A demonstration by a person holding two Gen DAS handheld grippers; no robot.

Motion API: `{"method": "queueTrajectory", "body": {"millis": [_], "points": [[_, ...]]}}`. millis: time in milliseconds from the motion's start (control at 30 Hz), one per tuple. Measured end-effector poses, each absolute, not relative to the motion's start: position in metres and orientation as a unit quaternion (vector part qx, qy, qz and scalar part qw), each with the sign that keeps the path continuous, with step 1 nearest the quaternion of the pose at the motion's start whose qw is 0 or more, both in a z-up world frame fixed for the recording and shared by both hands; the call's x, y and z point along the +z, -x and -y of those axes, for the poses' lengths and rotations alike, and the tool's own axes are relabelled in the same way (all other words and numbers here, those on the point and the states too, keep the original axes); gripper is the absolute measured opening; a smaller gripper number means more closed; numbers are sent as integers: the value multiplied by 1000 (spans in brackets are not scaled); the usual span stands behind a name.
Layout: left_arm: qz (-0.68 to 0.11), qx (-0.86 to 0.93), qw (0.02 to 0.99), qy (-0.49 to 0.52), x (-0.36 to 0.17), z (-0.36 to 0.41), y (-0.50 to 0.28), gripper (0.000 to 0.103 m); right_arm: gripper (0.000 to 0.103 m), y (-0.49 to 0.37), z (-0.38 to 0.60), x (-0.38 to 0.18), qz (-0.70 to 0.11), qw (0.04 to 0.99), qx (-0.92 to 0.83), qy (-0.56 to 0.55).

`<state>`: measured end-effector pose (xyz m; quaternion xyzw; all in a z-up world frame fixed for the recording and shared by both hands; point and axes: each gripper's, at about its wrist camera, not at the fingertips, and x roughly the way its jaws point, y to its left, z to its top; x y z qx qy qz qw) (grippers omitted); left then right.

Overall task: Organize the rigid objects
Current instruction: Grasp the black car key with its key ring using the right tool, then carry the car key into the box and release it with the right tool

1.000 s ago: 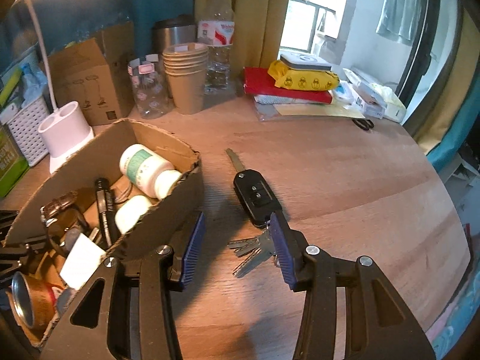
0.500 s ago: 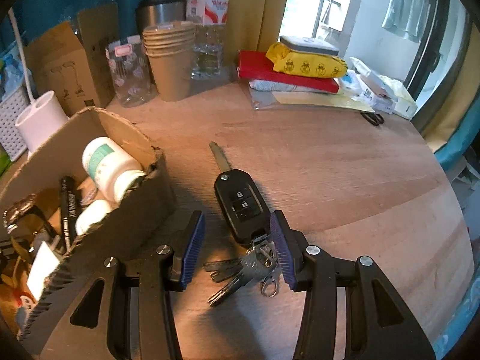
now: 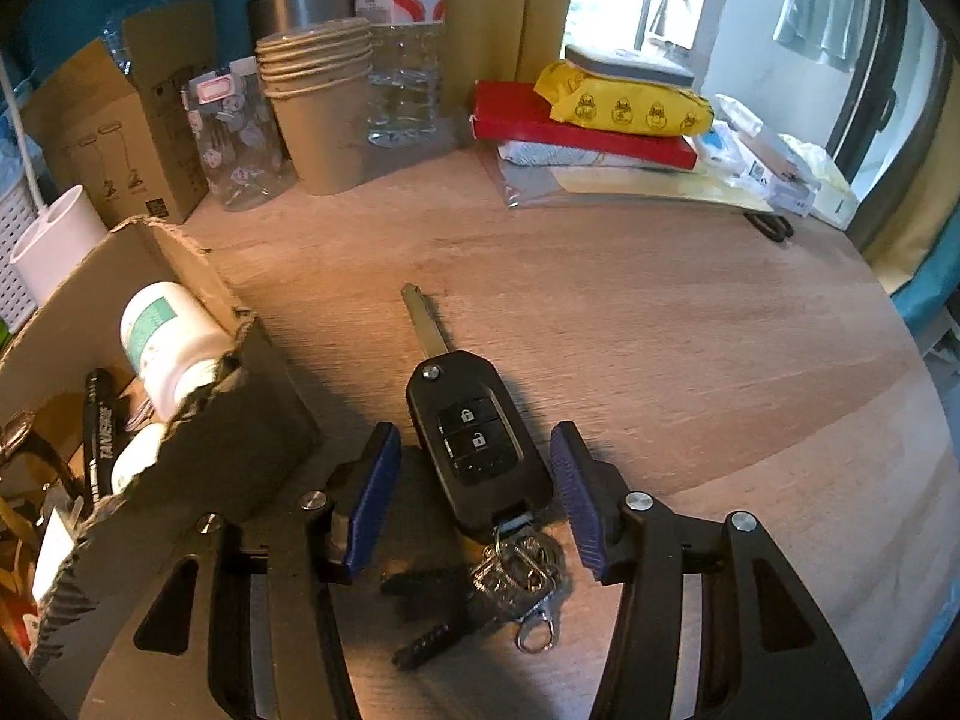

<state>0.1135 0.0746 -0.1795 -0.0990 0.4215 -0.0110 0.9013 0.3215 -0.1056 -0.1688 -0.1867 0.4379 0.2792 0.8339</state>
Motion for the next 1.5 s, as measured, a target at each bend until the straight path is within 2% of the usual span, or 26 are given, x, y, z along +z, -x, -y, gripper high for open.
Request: {"method": "queueTrajectory", "body": {"millis": [100,233,433,1500], "points": [[-422,-13,901,101,-180,-75,-114,21,55,-324,106,-171,-441,832,283,179],[-422,-14,901,103,-180,-76,-114,21,45,-324,106,-169,-440,833,281,181],[-422,-14,901,103,-180,-76,-115,22,40,-320,106,-165,-436,835,272,194],[-422,-10,901,99,-179,-78,-114,22,38,-260,131,-94,-382,862,264,200]]}}
